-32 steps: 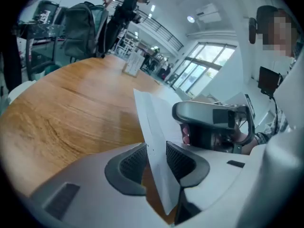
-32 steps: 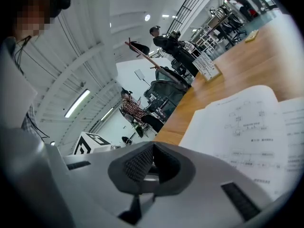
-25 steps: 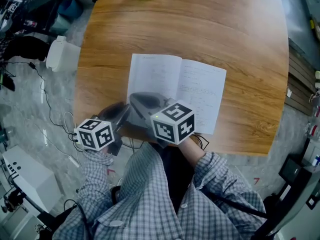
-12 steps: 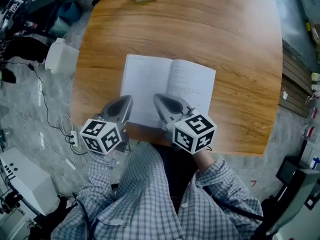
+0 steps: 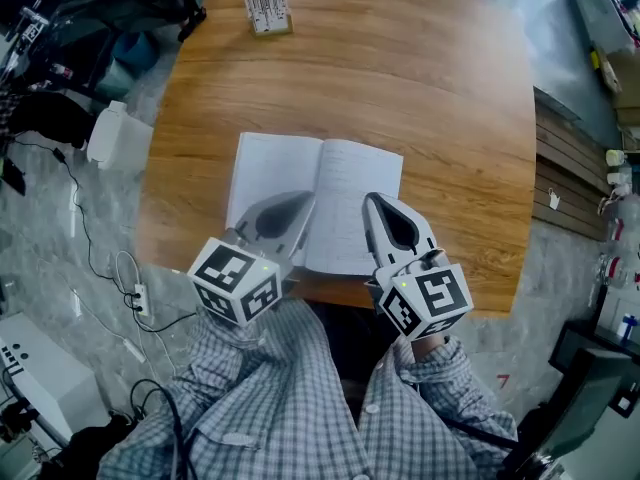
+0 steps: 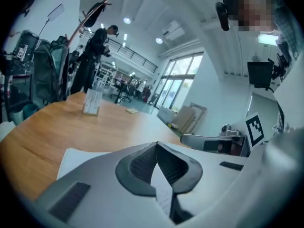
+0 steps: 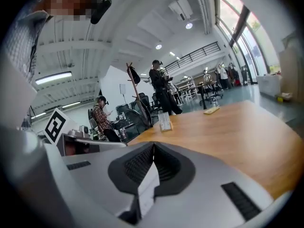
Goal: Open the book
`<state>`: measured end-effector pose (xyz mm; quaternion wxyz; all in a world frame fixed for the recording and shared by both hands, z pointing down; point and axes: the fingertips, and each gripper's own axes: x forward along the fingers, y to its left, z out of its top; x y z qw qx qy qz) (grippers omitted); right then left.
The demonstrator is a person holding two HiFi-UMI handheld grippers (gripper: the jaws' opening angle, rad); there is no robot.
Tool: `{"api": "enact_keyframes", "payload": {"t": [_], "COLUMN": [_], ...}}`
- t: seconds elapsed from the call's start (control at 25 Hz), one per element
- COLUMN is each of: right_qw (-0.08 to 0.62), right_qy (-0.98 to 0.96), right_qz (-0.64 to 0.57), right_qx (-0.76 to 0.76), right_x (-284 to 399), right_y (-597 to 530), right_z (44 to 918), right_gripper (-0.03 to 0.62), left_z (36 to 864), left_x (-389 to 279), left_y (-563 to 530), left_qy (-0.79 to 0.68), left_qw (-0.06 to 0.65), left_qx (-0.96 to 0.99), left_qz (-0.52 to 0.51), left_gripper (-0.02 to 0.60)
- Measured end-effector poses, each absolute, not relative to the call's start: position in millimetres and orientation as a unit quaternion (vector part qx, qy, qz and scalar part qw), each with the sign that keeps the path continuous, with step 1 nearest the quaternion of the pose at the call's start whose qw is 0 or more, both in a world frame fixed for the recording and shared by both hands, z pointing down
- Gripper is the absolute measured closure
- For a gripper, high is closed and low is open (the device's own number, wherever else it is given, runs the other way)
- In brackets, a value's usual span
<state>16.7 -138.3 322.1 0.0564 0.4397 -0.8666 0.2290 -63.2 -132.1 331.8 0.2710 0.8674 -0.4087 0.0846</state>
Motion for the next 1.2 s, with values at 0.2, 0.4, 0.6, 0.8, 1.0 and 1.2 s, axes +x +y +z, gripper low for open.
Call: {"api": "enact_keyframes", "payload": {"t": [0.2,0.4,0.6,0.8,1.0,1.2], "right_qw": [0.048,0.047,0.010,-0.014,-0.002,0.007], "right_qy": [-0.857,-0.856,-0.857,-0.868,-0.876,-0.879], "right_qz": [0.161,0.112,0.097,0.079,0.074,0.079], "right_qx": [0.487,0.502,0.506,0.490,0.477,0.471], "right_x": [58,72,73,68,62,57], "right_y": [-147,-142,-147,-142,-139,-139], "right_z": [283,252,224,205,207,211], "right_gripper": [0.574,0.574,0.574,0.574,0.574,0.574], "left_z": [286,241,214,208,212,215], "left_x": [-36,-16,-8,-3,2,-2], "left_y": [-142,-135,-134,-132,-127,-127], "left_qy": [-0.396,-0.377,-0.365,-0.364,-0.356,-0.360], "left_qw": [0.171,0.076,0.035,0.037,0.033,0.039], "left_qx": [0.898,0.922,0.930,0.930,0.934,0.932], "left_qz": [0.085,0.049,0.028,0.013,0.021,0.023], "left_gripper": [0.571,0.571,0.571,0.571,0.571,0.571]}}
